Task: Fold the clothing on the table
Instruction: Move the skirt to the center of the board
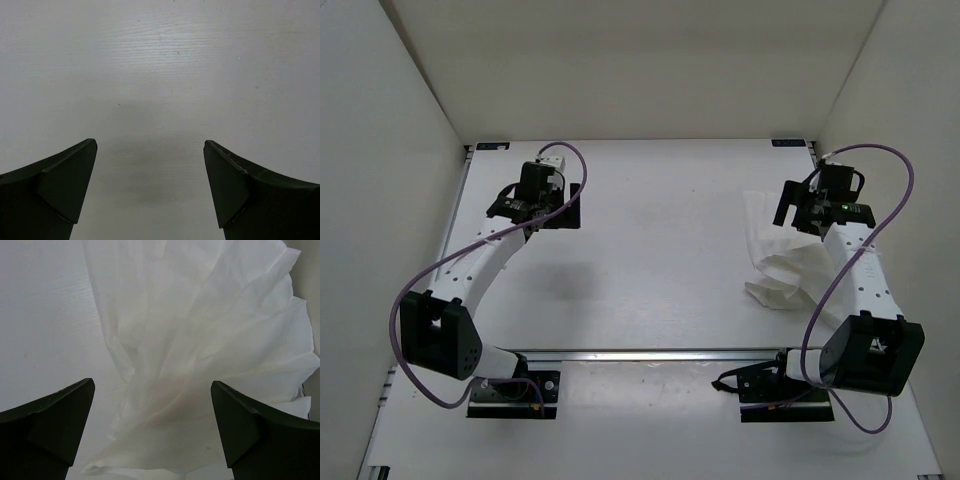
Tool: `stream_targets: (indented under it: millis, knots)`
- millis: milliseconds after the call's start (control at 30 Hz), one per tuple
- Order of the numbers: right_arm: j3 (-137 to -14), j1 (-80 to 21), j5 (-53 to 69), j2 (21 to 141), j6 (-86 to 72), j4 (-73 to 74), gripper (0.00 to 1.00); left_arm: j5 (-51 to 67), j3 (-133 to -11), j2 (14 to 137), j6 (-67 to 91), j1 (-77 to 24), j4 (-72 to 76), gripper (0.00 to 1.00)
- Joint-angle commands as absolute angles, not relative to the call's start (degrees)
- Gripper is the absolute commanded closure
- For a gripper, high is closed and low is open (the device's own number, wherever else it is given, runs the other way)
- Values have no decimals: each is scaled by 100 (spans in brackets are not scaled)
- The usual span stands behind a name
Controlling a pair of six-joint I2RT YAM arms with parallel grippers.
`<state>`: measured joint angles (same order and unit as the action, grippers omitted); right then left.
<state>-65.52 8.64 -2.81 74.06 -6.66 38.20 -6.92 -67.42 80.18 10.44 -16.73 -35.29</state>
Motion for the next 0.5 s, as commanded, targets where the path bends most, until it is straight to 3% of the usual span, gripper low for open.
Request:
stream_targets:
  millis: [0, 467]
  knots:
    - [-6609, 721, -422, 7251, -562, 3989, 0, -713, -6952, 8112, 879, -1758, -3779, 1]
    - [-6328, 185, -861, 7567, -738, 4535, 1, -562, -6733, 8692, 1072, -1802, -4736, 1]
